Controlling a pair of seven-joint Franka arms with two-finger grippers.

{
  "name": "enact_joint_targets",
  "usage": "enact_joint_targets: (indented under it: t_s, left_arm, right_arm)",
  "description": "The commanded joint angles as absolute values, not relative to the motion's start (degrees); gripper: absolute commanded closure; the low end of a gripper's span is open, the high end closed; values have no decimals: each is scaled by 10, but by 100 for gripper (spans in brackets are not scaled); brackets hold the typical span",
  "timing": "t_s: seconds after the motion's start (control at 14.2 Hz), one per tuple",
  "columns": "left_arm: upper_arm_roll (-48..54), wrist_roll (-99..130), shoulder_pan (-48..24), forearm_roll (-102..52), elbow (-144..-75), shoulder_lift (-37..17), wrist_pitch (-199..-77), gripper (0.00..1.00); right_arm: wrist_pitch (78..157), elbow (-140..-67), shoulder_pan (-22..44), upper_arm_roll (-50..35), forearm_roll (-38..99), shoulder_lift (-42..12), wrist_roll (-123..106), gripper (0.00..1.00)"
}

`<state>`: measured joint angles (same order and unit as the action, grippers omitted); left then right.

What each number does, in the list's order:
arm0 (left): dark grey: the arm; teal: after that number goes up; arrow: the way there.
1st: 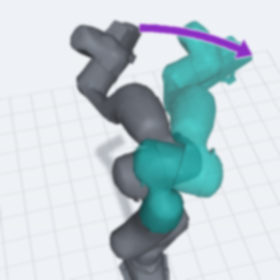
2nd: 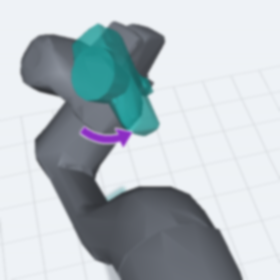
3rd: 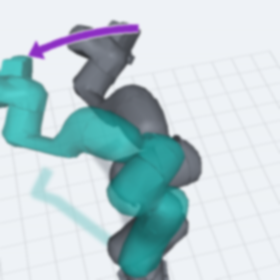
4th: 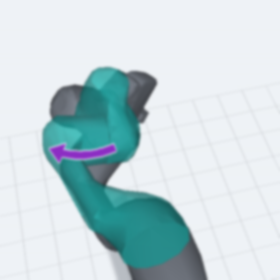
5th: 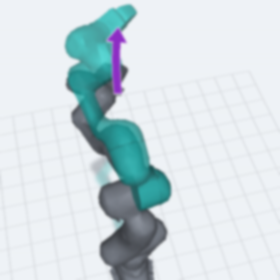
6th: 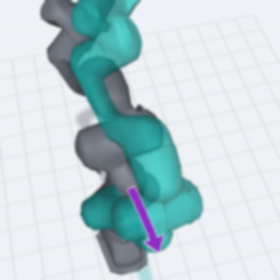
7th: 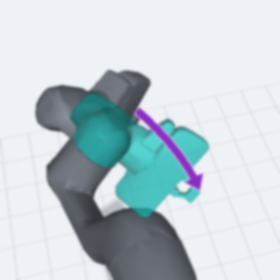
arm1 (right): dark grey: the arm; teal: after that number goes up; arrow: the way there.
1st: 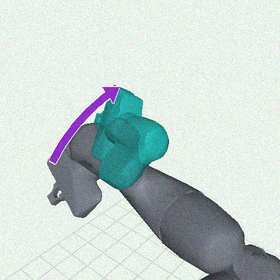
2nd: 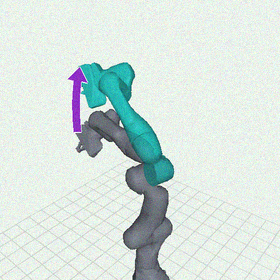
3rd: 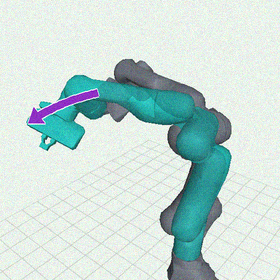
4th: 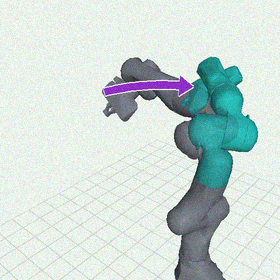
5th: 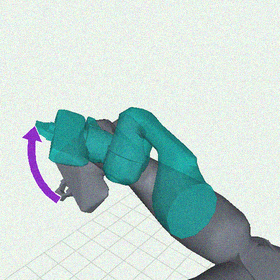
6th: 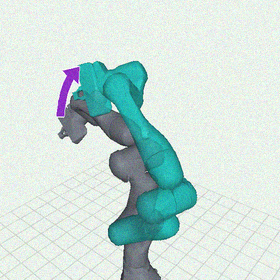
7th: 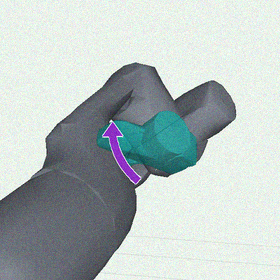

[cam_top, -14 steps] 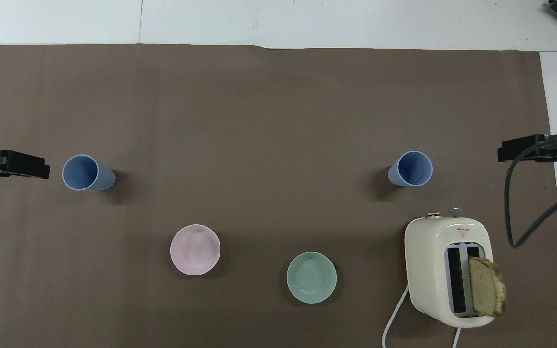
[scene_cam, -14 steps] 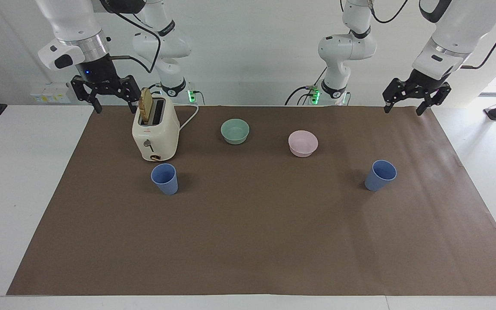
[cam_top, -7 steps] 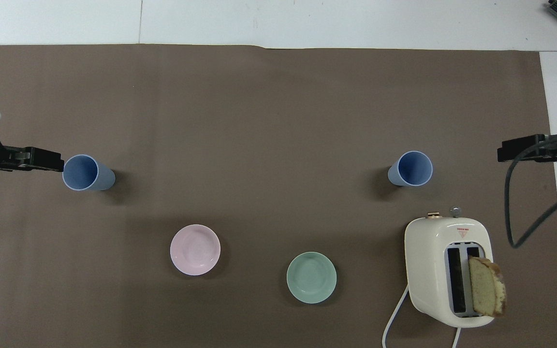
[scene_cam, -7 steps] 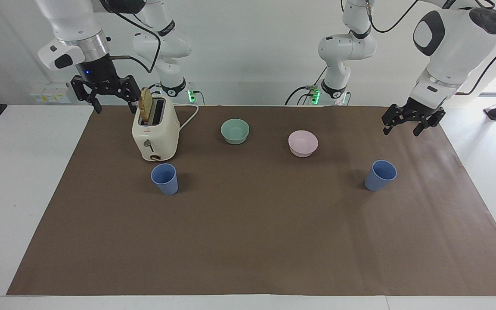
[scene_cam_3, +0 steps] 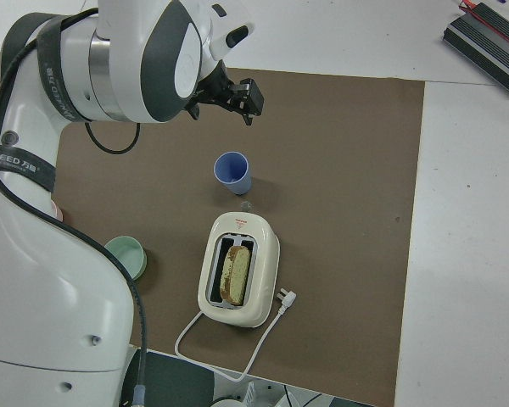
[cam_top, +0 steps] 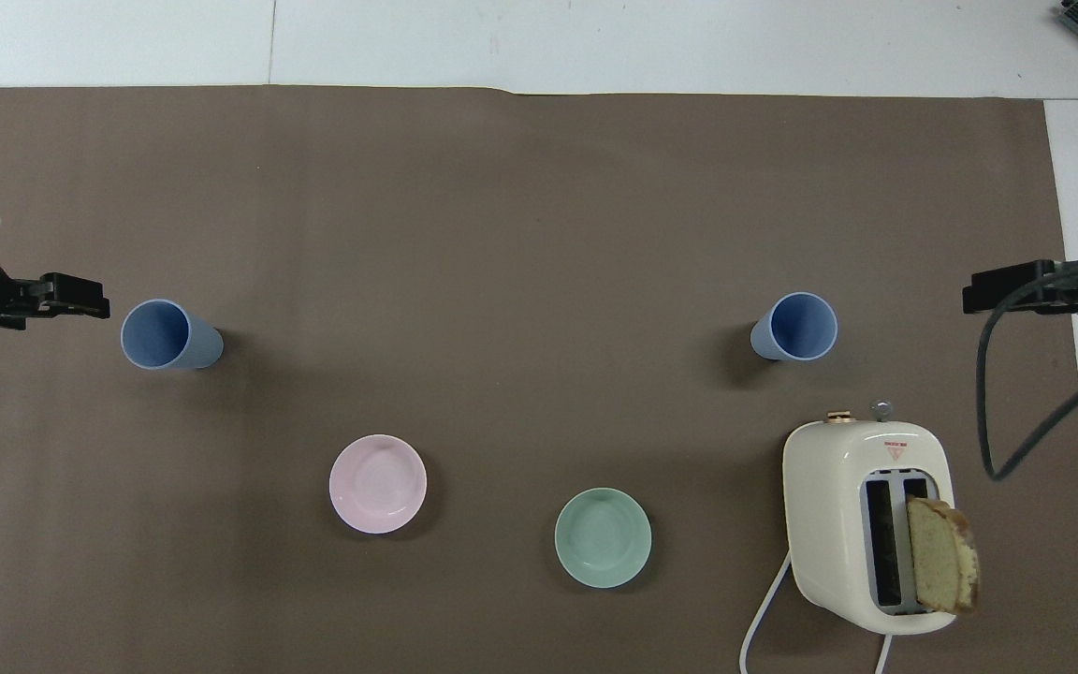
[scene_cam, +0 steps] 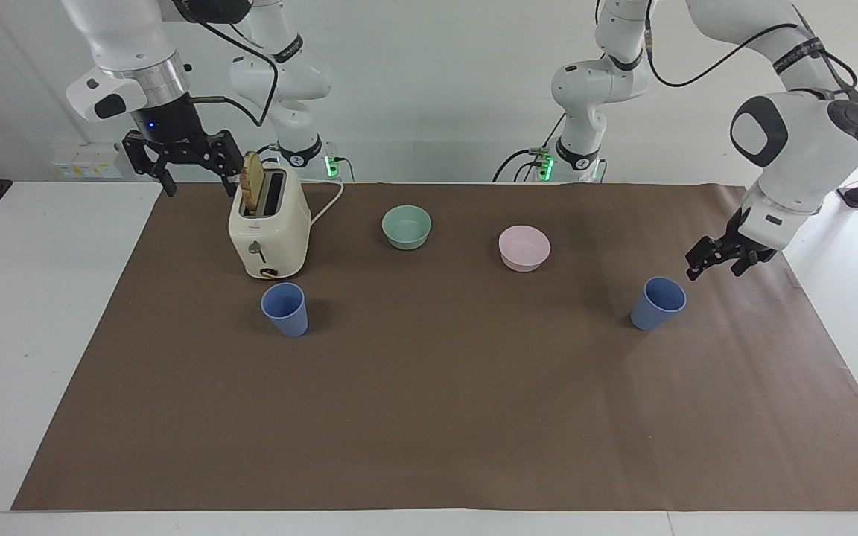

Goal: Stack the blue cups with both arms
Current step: 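Move the left gripper to the nearby blue cup and grasp it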

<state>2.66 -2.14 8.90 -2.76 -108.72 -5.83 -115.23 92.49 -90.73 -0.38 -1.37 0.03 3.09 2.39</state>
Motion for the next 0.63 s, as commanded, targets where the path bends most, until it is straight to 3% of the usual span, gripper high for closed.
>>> enact_joint_targets:
  t_s: [0.0,0.56]
  left_arm:
    - [33,7,96,-33,-1127,-76,-1214,0]
    - [34,36,82,-33,-1193,-69,-1274,0]
  right_arm:
    - [922,-911,-9,-17,-4,37,32,0]
    - [922,-911,-8,-17,-4,37,32,0]
